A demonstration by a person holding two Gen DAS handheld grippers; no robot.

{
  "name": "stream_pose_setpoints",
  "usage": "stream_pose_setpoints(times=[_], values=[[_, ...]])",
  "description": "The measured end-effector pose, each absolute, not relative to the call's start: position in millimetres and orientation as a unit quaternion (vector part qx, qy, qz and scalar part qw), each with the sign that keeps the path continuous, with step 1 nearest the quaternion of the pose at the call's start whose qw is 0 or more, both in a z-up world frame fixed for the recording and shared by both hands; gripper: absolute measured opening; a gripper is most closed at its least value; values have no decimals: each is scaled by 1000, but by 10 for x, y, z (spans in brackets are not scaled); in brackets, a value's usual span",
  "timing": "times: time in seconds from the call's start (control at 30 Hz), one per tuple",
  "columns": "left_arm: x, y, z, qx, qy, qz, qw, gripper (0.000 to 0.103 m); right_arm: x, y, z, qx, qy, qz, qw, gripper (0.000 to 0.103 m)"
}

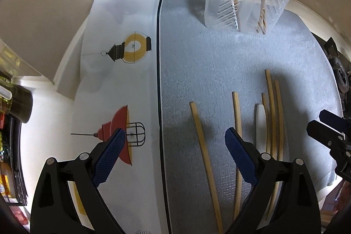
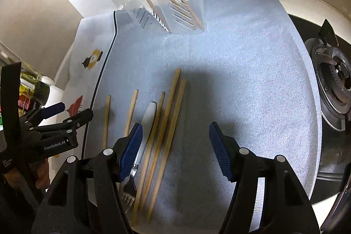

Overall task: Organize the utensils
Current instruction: 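Grasp a chopstick with the right gripper while the left gripper grasps another chopstick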

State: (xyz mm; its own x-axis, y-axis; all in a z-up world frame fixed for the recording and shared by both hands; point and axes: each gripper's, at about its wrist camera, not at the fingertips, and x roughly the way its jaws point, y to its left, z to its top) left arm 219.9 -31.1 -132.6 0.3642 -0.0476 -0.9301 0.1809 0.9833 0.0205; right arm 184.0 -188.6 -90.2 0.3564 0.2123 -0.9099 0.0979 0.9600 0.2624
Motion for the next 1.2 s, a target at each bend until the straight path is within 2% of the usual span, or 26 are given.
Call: stream_pose_setpoints(times=[0.23, 0.3, 0.33, 0.37, 0.47, 0.87, 1.0, 1.07, 1.13, 1.2], values=[[2258, -308, -1430, 44, 577, -80, 812, 89, 1982, -1907, -1077, 154, 580, 33, 799, 62], [2326, -314, -1506, 24, 588, -97, 803, 76, 2078, -1909, -1166, 164, 587, 38, 792, 52], [2354, -323, -1538, 18, 594, -104, 798, 64, 2117, -1908, -1203, 168, 591, 39, 788, 44], [2390, -334, -1590, 9, 606, -117, 787, 57, 2166, -1914, -1243, 174, 594, 40, 784, 41], [2468, -342, -1696, -9, 624, -128, 770, 51, 2261, -1898, -1305, 171, 598, 37, 782, 37], [2722, -352, -1782, -19, 636, -119, 762, 48, 2446, -1831, -1424, 140, 606, 27, 782, 34], [2755, -461, -1776, 11, 631, -101, 769, 29, 2466, -1785, -1435, 123, 603, 26, 788, 27], [2788, -508, -1773, 22, 630, -93, 771, 13, 2488, -1757, -1450, 120, 606, 30, 786, 10], [2824, -536, -1762, 20, 631, -92, 770, 8, 2501, -1707, -1457, 108, 603, 32, 789, 9], [2848, -567, -1755, 19, 631, -95, 769, 7, 2509, -1685, -1465, 102, 603, 36, 790, 9]])
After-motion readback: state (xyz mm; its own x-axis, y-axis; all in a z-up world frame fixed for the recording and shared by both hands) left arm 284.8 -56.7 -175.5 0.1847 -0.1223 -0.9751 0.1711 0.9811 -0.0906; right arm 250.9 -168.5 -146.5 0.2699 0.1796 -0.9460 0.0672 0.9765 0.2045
